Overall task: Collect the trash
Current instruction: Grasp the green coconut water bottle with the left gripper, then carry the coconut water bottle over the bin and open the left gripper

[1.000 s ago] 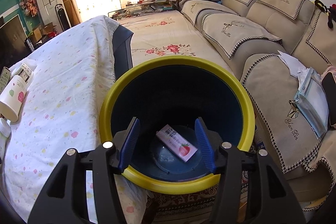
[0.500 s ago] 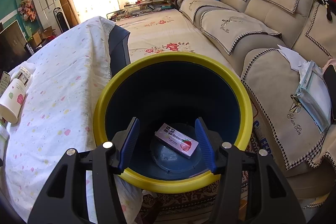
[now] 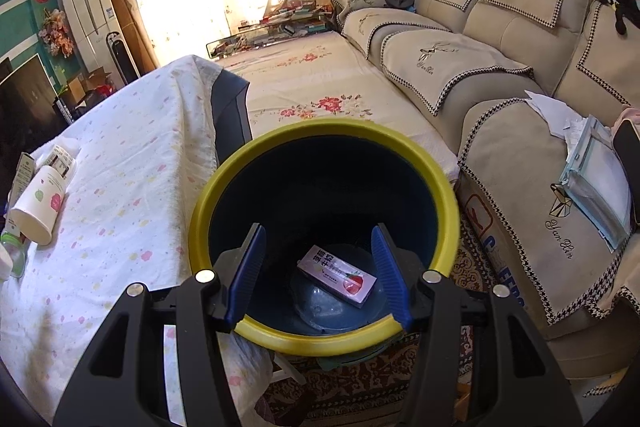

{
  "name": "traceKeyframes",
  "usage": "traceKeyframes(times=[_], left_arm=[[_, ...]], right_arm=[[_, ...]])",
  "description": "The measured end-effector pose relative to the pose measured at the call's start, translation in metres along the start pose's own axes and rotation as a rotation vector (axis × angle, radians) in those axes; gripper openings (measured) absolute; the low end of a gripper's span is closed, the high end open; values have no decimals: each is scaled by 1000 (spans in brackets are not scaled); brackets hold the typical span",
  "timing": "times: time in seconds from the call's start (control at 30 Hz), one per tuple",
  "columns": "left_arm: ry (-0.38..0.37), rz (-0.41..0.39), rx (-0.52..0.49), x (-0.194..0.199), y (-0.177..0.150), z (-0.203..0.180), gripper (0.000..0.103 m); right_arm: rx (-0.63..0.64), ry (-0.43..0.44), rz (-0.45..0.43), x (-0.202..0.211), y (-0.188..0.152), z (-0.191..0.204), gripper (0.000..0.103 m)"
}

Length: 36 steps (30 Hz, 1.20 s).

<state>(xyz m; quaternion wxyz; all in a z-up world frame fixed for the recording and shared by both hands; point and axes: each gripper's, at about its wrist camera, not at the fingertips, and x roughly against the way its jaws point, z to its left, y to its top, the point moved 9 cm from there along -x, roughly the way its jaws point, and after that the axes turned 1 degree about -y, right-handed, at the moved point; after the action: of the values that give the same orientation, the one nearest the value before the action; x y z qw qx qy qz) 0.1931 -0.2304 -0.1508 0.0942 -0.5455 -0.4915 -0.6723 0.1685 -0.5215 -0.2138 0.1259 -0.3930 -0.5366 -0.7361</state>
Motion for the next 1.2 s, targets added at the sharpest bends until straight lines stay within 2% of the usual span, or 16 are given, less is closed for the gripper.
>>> traceKeyframes(times=[0.2, 0.33, 0.5, 0.67, 0.77, 0.83, 0.9, 1.03, 1.13, 1.2], left_arm=[[-95, -7, -129, -26, 49, -66, 51], [-151, 13, -185, -57, 81, -110, 51], [-167, 46, -239, -110, 115, -155, 51], [-181, 94, -232, -164, 142, -182, 51], [-177, 79, -209, -187, 155, -186, 54], [-178, 53, -191, -193, 166, -187, 60], [-184, 34, -169, -195, 173, -185, 62], [-197, -26, -147, -175, 175, -173, 63], [-184, -111, -123, -145, 168, -154, 72], [-168, -163, -102, -122, 161, -136, 74]], right_arm=[[-34, -26, -66, 30, 10, -28, 53], [-75, -48, -90, 42, 11, -55, 53], [-126, -69, -83, 42, 7, -86, 53], [-167, -75, -54, 34, -2, -106, 53], [-178, -72, -37, 27, -7, -111, 54], [-185, -70, -26, 22, -10, -113, 54], [-187, -66, -19, 19, -12, -113, 54], [-184, -60, -15, 16, -13, -111, 54], [-172, -50, -15, 15, -13, -104, 55], [-158, -42, -13, 14, -13, -96, 55]])
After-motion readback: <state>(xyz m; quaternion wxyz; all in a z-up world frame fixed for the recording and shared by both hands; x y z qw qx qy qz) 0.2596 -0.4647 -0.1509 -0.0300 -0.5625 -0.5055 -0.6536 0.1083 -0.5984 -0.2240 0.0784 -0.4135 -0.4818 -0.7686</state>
